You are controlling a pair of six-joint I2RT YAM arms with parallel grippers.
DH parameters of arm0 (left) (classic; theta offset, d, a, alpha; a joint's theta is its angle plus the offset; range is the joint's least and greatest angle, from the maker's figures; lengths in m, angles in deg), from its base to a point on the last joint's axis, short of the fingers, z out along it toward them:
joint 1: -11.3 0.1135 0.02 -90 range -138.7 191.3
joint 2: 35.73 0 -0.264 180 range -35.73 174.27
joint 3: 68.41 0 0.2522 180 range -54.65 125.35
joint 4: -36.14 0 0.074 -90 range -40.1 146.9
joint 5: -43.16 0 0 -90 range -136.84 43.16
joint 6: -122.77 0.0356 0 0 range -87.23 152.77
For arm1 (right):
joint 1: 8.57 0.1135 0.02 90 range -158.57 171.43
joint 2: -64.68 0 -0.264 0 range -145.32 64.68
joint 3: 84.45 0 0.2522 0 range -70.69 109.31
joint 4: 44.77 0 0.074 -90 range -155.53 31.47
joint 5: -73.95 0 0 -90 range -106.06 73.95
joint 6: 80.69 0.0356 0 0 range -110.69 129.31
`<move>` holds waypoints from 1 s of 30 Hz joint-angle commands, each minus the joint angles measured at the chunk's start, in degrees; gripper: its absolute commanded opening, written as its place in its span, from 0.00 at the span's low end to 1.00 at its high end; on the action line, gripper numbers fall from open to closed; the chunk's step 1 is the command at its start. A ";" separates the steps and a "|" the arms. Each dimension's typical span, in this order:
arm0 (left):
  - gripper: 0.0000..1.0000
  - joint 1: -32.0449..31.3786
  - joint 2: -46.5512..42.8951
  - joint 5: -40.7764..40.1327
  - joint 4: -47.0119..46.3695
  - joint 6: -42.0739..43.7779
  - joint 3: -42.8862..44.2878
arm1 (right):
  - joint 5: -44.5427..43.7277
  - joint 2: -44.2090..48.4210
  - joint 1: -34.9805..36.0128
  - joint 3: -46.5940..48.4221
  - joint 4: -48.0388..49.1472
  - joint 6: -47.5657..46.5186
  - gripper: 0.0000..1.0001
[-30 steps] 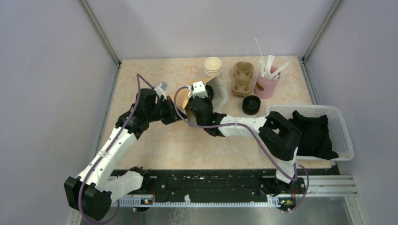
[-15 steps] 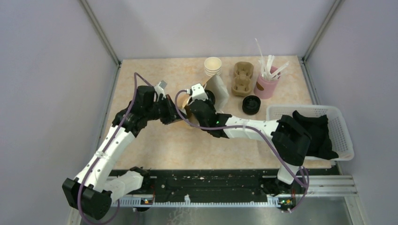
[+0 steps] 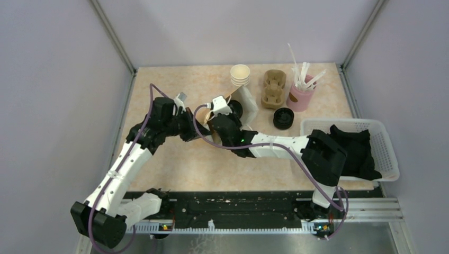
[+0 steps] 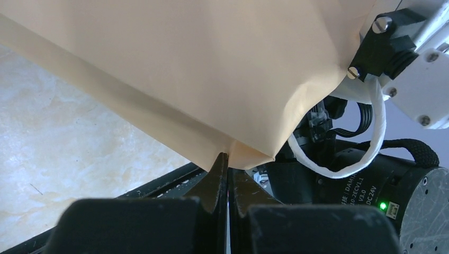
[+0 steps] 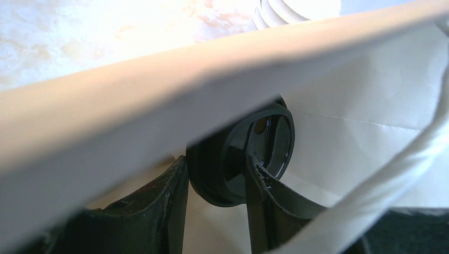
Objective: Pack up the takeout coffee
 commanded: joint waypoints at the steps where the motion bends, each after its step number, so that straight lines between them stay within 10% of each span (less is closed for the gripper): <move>1: 0.00 0.40 1.06 2.34 -0.98 0.51 0.45 | -0.95 -2.84 0.65 -0.20 8.75 -5.21 0.38; 7: 0.00 0.75 1.80 2.55 -1.13 0.97 0.96 | 3.45 -5.55 0.67 1.07 8.16 -3.40 0.44; 15: 0.00 1.41 1.23 2.15 -0.78 0.88 0.62 | 10.10 -1.60 0.65 0.53 2.01 -0.28 0.77; 30: 0.00 2.12 0.44 -1.04 2.27 3.40 -1.25 | 22.19 17.35 -0.33 -0.34 -25.92 21.54 0.84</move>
